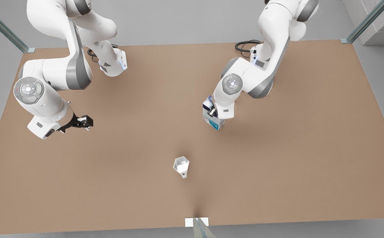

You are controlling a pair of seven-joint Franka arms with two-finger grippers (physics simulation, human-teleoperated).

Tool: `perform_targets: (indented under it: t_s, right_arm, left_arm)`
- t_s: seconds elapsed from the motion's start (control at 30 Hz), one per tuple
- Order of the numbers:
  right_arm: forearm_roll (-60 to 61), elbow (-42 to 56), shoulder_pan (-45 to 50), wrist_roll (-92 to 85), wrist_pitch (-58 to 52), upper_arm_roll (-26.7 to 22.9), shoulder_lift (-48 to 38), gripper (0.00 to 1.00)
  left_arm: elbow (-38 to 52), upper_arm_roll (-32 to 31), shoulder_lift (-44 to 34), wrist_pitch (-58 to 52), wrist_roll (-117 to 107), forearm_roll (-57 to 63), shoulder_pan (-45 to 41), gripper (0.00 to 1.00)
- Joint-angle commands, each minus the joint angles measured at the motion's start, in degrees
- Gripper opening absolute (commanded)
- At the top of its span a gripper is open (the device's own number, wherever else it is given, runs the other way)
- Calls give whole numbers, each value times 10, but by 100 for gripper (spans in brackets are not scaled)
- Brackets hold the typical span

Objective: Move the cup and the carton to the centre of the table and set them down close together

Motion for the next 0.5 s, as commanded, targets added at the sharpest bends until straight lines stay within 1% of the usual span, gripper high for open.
perform_targets:
  t_s: [0.0,0.07,0.13,0.2,0.47]
  right_arm:
    - [1,0,0,0,0,0,0,100]
    - [1,0,-1,0,0,0,0,100]
    - [0,0,-1,0,0,0,0,100]
    - [0,-1,-1,0,0,0,0,100]
    - [1,-1,-1,0,0,0,0,100]
  left_arm:
    - [14,1,11,6,-25,-69,0,49]
    - [124,2,89,16,-138,-84,-15,49]
    - [154,10,126,79,-238,-86,-28,49]
    - [178,38,149,80,-244,-102,-36,50]
    - [174,39,169,71,-239,-105,-66,52]
